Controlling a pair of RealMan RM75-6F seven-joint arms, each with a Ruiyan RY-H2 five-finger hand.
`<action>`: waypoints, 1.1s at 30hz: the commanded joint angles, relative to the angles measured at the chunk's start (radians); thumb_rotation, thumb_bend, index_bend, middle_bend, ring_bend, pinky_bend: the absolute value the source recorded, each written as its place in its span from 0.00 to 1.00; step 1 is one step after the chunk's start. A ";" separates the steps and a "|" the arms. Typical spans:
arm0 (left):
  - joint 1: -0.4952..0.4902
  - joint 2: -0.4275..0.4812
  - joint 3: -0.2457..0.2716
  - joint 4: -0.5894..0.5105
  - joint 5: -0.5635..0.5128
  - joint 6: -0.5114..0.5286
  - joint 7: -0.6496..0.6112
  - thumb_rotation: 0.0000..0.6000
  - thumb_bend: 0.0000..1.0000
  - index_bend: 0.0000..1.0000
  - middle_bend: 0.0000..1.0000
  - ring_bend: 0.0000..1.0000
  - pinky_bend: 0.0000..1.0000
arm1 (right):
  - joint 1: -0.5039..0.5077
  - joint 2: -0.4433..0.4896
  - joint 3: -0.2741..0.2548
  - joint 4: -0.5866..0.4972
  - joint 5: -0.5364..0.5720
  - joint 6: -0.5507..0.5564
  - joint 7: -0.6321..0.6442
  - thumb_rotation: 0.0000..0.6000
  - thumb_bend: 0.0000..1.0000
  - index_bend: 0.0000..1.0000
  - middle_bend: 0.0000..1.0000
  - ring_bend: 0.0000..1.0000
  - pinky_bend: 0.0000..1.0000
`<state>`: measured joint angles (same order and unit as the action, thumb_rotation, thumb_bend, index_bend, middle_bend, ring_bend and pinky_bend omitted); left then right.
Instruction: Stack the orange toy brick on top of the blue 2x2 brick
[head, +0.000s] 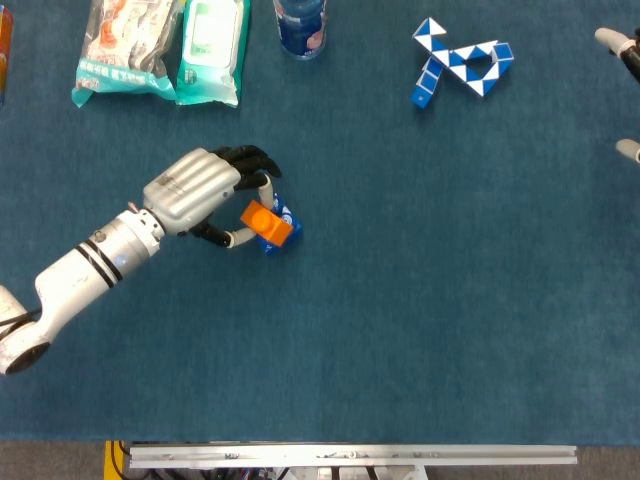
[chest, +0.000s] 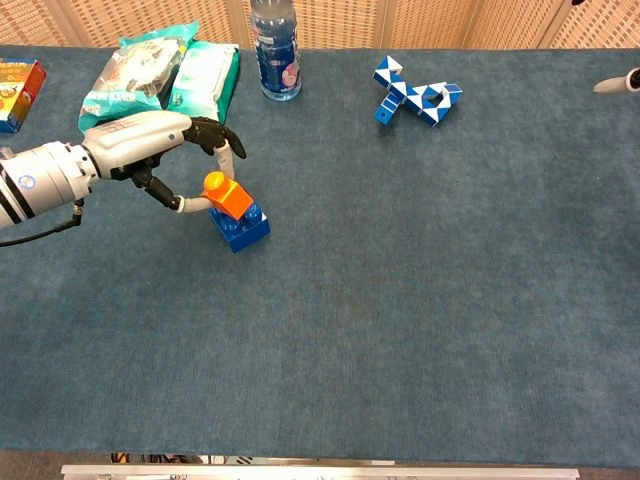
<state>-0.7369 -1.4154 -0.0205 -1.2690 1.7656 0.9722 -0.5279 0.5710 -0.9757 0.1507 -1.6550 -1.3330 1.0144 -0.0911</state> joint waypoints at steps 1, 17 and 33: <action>-0.024 -0.034 0.033 0.066 0.040 0.049 -0.035 1.00 0.31 0.59 0.25 0.15 0.26 | -0.002 0.002 0.002 -0.010 0.010 0.002 -0.015 1.00 0.08 0.11 0.27 0.14 0.23; -0.050 -0.093 0.116 0.249 0.095 0.142 -0.006 1.00 0.31 0.59 0.25 0.15 0.25 | 0.003 -0.006 0.008 -0.038 0.048 -0.006 -0.072 1.00 0.08 0.11 0.27 0.14 0.23; -0.081 -0.103 0.146 0.264 0.077 0.135 0.025 1.00 0.31 0.59 0.25 0.15 0.25 | -0.002 -0.004 0.009 -0.037 0.058 -0.003 -0.075 1.00 0.08 0.11 0.27 0.14 0.23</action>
<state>-0.8161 -1.5174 0.1241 -1.0065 1.8441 1.1081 -0.5056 0.5688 -0.9795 0.1594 -1.6917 -1.2756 1.0116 -0.1657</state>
